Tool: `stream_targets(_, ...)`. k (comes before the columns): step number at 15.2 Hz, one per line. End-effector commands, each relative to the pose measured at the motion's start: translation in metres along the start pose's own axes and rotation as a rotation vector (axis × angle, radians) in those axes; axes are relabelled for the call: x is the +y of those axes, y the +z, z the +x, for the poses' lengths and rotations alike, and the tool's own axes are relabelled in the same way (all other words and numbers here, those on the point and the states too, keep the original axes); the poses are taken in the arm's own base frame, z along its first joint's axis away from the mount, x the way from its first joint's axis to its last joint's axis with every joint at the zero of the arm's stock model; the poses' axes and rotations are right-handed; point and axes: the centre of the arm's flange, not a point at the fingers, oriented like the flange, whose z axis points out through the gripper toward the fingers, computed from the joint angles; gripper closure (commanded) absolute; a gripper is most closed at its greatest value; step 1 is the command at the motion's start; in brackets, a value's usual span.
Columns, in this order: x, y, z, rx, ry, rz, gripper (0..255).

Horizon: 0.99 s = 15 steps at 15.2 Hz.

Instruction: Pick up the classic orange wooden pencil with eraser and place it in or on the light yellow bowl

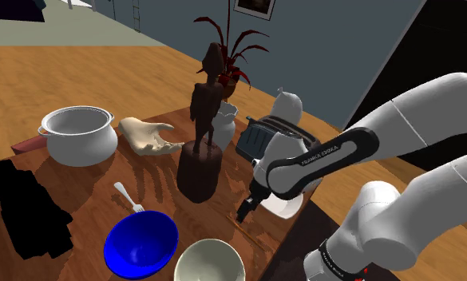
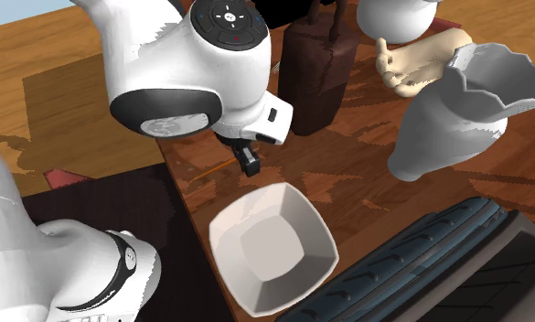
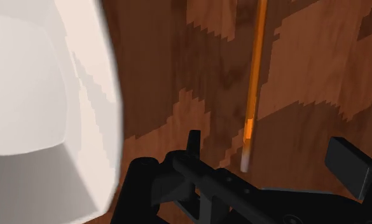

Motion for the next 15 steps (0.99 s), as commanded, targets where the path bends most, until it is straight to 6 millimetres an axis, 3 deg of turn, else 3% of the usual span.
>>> stream_targets(1,-0.003,0.016,-0.002,0.002,-0.003,0.005,0)
stream_targets(8,-0.003,0.051,-0.002,0.002,-0.003,0.005,0)
stream_targets(15,-0.003,0.051,-0.002,0.002,-0.003,0.005,0)
